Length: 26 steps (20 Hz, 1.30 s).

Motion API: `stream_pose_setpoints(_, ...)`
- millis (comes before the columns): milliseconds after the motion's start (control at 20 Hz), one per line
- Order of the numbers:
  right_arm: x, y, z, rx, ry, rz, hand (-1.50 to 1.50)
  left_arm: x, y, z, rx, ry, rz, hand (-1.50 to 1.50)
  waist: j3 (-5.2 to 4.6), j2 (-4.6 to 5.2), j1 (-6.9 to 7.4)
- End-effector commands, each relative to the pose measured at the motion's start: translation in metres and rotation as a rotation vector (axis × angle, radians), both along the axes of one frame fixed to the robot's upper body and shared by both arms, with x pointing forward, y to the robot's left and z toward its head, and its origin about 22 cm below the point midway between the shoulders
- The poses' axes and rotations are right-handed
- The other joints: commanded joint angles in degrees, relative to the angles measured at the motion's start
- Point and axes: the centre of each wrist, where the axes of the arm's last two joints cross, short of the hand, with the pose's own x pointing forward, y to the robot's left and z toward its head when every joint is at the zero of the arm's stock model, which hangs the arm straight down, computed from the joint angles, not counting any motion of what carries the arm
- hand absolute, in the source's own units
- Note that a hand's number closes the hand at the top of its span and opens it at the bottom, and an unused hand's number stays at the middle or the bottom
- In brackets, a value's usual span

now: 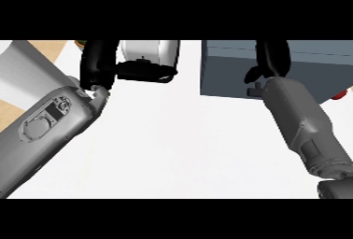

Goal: Pick up the can, place it into the drawer and close the drawer

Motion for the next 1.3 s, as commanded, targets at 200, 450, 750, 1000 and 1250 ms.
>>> stream_pose_setpoints(200, 0.015, 0.023, 0.034, 0.086, -0.05, 0.083, -1.5, -0.007, 0.014, -0.008, 0.007, -0.017, 0.006, -1.5, 0.09, 0.48, 0.32)
stream_pose_setpoints(450, 0.012, 0.052, 0.028, 0.32, -0.09, 0.139, -1.5, -0.013, 0.016, -0.013, 0.003, -0.004, 0.007, -1.5, 0.23, 0.28, 0.93)
stream_pose_setpoints(750, 0.018, 0.042, 0.044, 0.509, -0.118, 0.203, -1.5, -0.016, 0.024, -0.028, 0.008, -0.004, 0.02, -1.5, 0.18, 0.42, -0.14)
stream_pose_setpoints(1000, 0.02, 0.045, 0.052, 0.739, -0.087, 0.262, -1.5, -0.026, 0.034, -0.033, 0.0, -0.002, 0.028, -1.5, 0.11, -0.61, -0.63)
stream_pose_setpoints(1250, 0.02, 0.061, 0.052, 0.833, -0.078, 0.293, -1.5, -0.029, 0.049, -0.033, -0.017, 0.015, 0.053, -1.5, 0.0, -0.76, -1.98)
